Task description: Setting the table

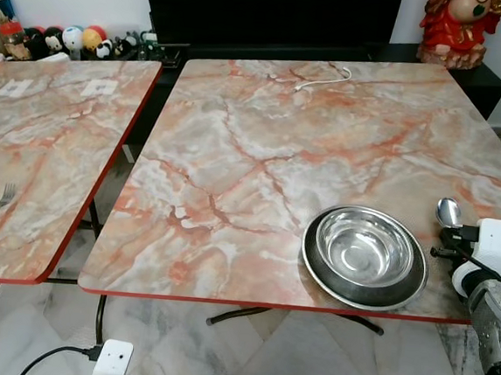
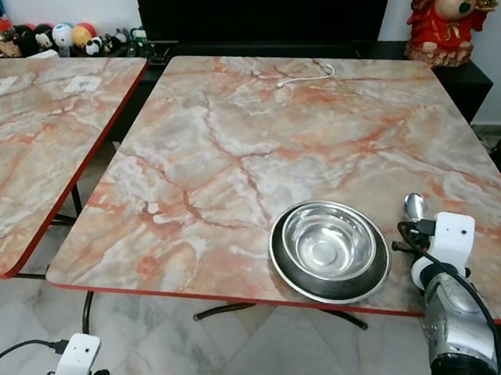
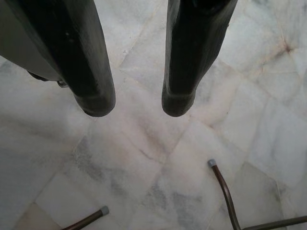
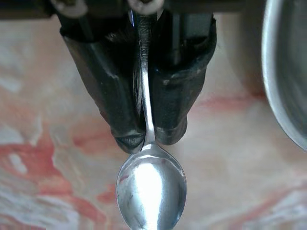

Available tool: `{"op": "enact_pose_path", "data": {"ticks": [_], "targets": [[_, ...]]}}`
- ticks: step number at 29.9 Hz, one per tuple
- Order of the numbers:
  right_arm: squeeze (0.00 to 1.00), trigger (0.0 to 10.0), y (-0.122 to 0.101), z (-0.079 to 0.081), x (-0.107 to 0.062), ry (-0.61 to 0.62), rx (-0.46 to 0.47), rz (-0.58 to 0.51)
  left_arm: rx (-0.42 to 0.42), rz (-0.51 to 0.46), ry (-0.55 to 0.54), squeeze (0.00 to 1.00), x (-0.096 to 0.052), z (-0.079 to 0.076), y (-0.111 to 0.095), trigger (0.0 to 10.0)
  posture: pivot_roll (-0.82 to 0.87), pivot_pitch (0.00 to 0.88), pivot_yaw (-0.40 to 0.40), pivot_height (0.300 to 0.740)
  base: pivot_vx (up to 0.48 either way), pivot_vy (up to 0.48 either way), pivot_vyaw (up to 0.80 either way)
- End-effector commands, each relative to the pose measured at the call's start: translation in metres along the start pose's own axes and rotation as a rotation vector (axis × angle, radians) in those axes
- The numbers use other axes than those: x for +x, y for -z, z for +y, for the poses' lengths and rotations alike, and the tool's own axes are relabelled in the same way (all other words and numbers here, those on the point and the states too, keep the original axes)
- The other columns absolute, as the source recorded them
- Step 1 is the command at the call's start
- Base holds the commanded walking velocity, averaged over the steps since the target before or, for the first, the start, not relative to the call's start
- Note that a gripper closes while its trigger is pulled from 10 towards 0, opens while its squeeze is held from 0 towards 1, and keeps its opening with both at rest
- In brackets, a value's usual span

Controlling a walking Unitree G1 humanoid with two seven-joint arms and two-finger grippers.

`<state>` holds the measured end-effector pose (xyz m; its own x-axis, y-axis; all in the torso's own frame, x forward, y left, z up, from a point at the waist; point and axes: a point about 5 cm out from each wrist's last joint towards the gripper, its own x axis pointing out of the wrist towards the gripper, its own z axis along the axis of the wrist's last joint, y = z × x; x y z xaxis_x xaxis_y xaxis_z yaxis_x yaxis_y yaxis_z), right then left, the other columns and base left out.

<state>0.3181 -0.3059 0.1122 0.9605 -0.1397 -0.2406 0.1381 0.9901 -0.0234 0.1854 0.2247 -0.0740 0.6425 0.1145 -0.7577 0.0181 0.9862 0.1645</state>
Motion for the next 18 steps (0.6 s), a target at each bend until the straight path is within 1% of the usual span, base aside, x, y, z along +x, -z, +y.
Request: {"op": "enact_pose_path", "data": {"ticks": [1,18], "targets": [[0.00,10.0,0.000,0.003,0.003,-0.014,-0.001,0.002,0.021,0.034,-0.006,0.00,-0.002,0.005,0.008,10.0,-0.15,0.083,0.108,0.740,0.000,0.000,0.00],[0.00,10.0,0.010,0.008,0.007,-0.020,0.015,0.026,0.021,0.035,-0.012,0.00,-0.003,0.008,0.009,10.0,-0.14,0.083,0.108,0.740,0.000,0.000,0.00]]}}
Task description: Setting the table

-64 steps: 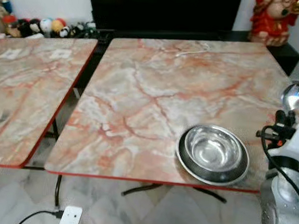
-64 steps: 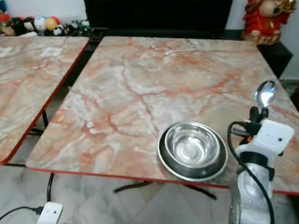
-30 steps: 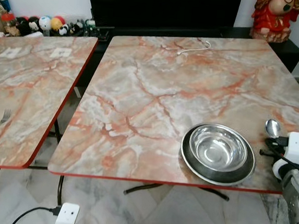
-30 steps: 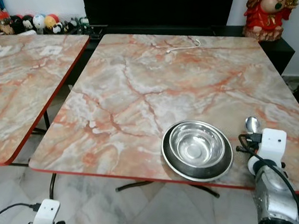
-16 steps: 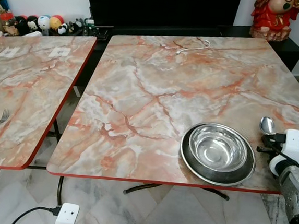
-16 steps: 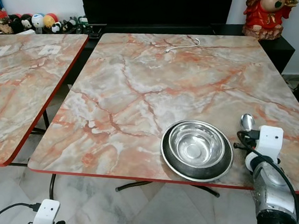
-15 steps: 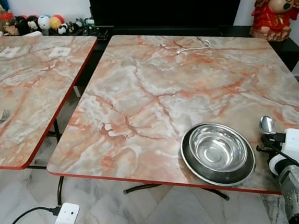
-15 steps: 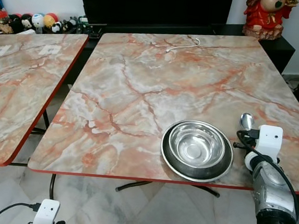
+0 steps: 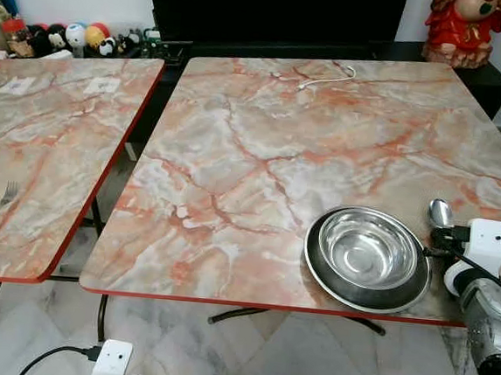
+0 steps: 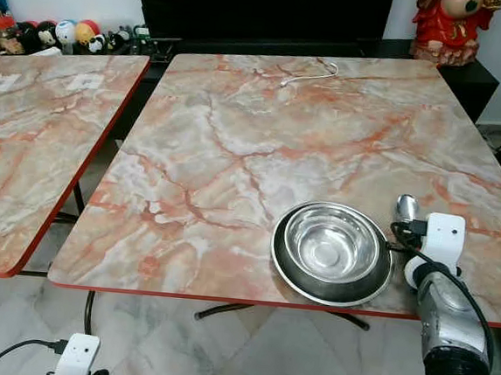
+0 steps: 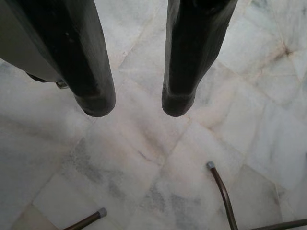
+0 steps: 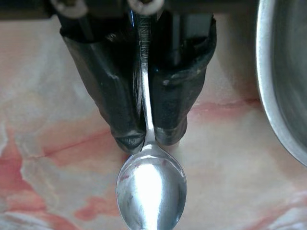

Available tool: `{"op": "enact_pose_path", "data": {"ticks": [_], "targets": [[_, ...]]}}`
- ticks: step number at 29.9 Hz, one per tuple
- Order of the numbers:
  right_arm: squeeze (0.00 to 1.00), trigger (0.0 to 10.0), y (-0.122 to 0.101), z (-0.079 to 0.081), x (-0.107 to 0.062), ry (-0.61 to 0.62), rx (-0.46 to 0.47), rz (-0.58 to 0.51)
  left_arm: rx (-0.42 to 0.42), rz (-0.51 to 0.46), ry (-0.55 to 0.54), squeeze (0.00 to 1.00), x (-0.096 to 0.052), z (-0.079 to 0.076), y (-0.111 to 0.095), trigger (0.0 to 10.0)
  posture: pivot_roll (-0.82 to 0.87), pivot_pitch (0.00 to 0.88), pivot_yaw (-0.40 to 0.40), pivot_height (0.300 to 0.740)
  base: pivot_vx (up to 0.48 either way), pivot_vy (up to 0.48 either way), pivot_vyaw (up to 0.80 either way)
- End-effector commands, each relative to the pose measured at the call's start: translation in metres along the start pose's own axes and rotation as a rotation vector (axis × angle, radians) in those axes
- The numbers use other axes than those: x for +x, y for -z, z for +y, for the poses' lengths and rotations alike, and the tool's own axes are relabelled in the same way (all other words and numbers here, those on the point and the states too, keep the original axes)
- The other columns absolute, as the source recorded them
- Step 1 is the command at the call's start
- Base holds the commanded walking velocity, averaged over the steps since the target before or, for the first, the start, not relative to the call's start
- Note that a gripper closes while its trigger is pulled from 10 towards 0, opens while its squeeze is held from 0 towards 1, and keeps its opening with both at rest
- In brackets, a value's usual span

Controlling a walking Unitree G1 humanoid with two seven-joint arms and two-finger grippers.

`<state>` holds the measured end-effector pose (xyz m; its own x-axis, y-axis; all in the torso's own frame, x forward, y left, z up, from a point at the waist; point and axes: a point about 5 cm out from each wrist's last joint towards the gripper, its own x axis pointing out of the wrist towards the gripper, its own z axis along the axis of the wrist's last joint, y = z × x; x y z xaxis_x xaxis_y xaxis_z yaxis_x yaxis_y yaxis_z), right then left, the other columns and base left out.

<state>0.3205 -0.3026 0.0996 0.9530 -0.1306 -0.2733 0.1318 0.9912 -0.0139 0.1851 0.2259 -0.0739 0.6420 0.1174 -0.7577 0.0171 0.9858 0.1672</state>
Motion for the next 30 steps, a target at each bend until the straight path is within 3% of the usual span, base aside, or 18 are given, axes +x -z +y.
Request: {"op": "enact_pose_path", "data": {"ticks": [1,10,11,12,13,15,18,20,30], "targets": [[0.00,10.0,-0.0011,0.0046,0.0024,-0.012,0.006,-0.006,0.020,0.035,-0.010,0.00,-0.0024,0.0069,0.0086,10.0,-0.14,0.083,0.108,0.740,0.000,0.000,0.00],[0.01,10.0,0.0033,0.0075,0.0033,-0.011,0.011,0.006,0.020,0.035,-0.009,0.00,-0.0025,0.0068,0.0089,10.0,-0.13,0.085,0.108,0.740,0.000,0.000,0.00],[0.50,10.0,0.0036,0.0077,0.0034,-0.011,0.011,0.007,0.020,0.036,-0.009,0.00,-0.0025,0.0070,0.0090,10.0,-0.13,0.084,0.108,0.740,0.000,0.000,0.00],[0.50,10.0,0.0037,0.0078,0.0035,-0.011,0.011,0.007,0.020,0.036,-0.010,0.00,-0.0025,0.0072,0.0090,10.0,-0.13,0.084,0.108,0.740,0.000,0.000,0.00],[0.62,10.0,0.0040,0.0083,0.0037,-0.013,0.012,0.008,0.020,0.036,-0.011,0.00,-0.0025,0.0073,0.0090,10.0,-0.13,0.083,0.109,0.740,0.000,0.000,0.00],[0.62,10.0,0.0042,0.0086,0.0038,-0.015,0.012,0.009,0.020,0.036,-0.011,0.00,-0.0025,0.0074,0.0090,10.0,-0.13,0.083,0.109,0.740,0.000,0.000,0.00],[0.53,10.0,0.0049,0.0089,0.0041,-0.012,0.012,0.012,0.019,0.036,-0.012,0.00,-0.0025,0.0077,0.0090,10.0,-0.13,0.083,0.109,0.740,0.000,0.000,0.00],[0.00,10.0,0.0052,0.0089,0.0043,-0.009,0.012,0.012,0.019,0.036,-0.012,0.00,-0.0025,0.0079,0.0089,10.0,-0.13,0.082,0.108,0.740,0.000,0.000,0.00],[0.00,10.0,-0.0042,0.0073,0.0052,0.006,0.019,-0.043,0.017,0.039,-0.012,0.00,-0.0027,0.0077,0.0096,10.0,-0.13,0.082,0.107,0.740,0.000,0.000,0.00]]}}
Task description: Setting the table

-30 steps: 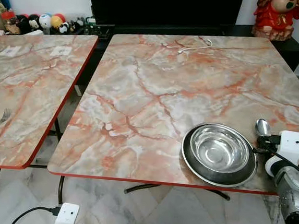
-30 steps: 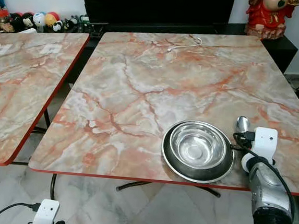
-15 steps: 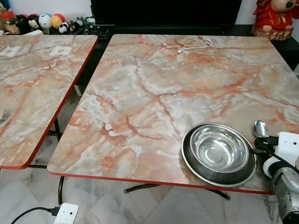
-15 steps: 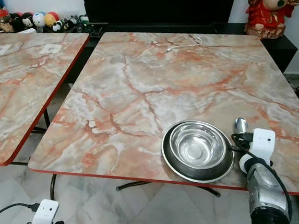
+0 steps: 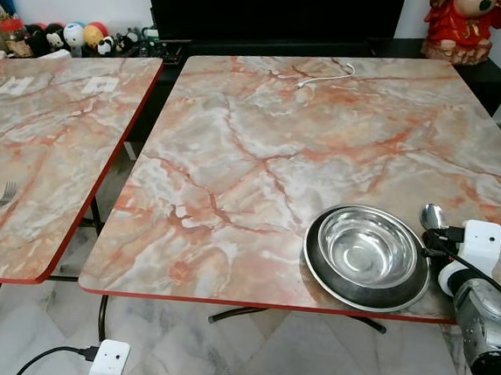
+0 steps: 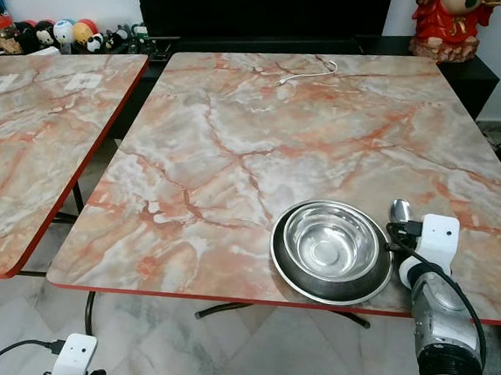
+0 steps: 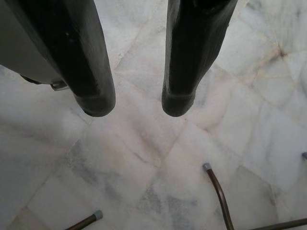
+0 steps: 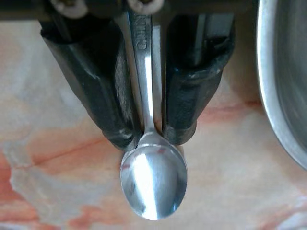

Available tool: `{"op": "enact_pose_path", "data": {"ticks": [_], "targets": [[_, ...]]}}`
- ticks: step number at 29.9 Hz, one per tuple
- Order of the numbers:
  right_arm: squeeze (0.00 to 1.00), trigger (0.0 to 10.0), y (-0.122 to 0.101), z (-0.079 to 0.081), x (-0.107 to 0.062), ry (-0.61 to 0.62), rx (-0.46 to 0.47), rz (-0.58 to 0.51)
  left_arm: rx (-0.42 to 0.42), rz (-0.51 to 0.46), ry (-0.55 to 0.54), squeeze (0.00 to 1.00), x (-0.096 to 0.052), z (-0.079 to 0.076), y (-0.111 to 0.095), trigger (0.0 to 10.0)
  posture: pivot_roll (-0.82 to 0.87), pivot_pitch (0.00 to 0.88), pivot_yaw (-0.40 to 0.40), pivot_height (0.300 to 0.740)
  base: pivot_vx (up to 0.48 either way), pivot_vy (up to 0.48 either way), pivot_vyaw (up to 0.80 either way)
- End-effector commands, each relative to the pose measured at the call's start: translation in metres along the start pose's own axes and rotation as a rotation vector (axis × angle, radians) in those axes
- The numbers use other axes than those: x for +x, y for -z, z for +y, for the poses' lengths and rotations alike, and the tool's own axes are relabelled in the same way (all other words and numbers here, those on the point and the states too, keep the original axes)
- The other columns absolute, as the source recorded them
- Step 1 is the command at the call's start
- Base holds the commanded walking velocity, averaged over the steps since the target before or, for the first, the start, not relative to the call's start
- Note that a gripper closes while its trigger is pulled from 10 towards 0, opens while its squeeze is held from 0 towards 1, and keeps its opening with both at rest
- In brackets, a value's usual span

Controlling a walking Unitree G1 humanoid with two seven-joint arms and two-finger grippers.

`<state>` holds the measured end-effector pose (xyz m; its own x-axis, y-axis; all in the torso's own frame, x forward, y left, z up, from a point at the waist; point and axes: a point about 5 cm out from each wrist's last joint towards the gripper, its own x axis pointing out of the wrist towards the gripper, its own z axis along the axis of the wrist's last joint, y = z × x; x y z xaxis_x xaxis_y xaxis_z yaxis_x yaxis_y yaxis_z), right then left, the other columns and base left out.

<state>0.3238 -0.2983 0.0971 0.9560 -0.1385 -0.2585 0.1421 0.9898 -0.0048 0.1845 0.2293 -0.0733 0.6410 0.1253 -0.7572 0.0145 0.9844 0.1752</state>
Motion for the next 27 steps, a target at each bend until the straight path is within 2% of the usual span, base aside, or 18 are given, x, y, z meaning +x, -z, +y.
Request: {"op": "enact_pose_path", "data": {"ticks": [1,8,10,11,12,15,18,20,24,27], "targets": [[0.00,10.0,-0.007,0.003,0.002,-0.002,0.009,-0.036,0.014,0.038,-0.003,0.00,-0.002,0.004,0.009,10.0,-0.13,0.082,0.107,0.740,0.000,0.000,0.00],[0.00,10.0,-0.014,0.003,0.003,0.007,0.007,-0.067,0.013,0.039,-0.002,0.00,-0.002,0.004,0.009,10.0,-0.13,0.081,0.106,0.740,0.000,0.000,0.00],[0.00,10.0,-0.020,0.005,0.003,0.011,0.006,-0.110,0.011,0.038,-0.001,0.00,-0.002,0.003,0.009,10.0,-0.13,0.080,0.106,0.740,0.000,0.000,0.00],[0.00,10.0,-0.024,0.005,0.002,0.019,0.000,-0.147,0.011,0.038,-0.001,0.00,-0.002,0.003,0.009,10.0,-0.13,0.079,0.104,0.740,0.000,0.000,0.00],[0.00,10.0,-0.039,0.003,-0.001,0.055,0.012,-0.263,0.010,0.038,0.000,0.00,-0.002,0.003,0.009,10.0,-0.13,0.079,0.104,0.740,0.000,0.000,0.00],[0.00,10.0,-0.053,-0.004,-0.009,0.142,0.043,-0.394,0.008,0.038,0.000,0.00,-0.002,0.003,0.009,10.0,-0.13,0.077,0.102,0.740,0.000,0.000,0.00],[0.00,10.0,-0.063,-0.005,-0.022,0.197,0.016,-0.519,0.005,0.037,0.000,0.00,-0.002,0.002,0.009,10.0,-0.13,0.078,0.099,0.740,0.000,0.000,0.00],[0.00,10.0,-0.067,0.001,-0.029,0.185,-0.010,-0.571,0.000,0.039,-0.003,0.00,-0.002,0.003,0.010,10.0,-0.13,0.078,0.097,0.740,0.000,0.000,0.00],[0.00,10.0,-0.070,0.012,-0.033,0.145,-0.027,-0.607,-0.008,0.039,-0.006,0.00,-0.002,0.003,0.010,10.0,-0.13,0.082,0.097,0.740,0.000,0.000,0.00],[0.00,10.0,-0.074,0.029,-0.037,0.079,-0.002,-0.638,-0.016,0.037,-0.001,0.00,-0.002,0.003,0.010,10.0,-0.14,0.096,0.101,0.740,0.000,0.000,0.00]]}}
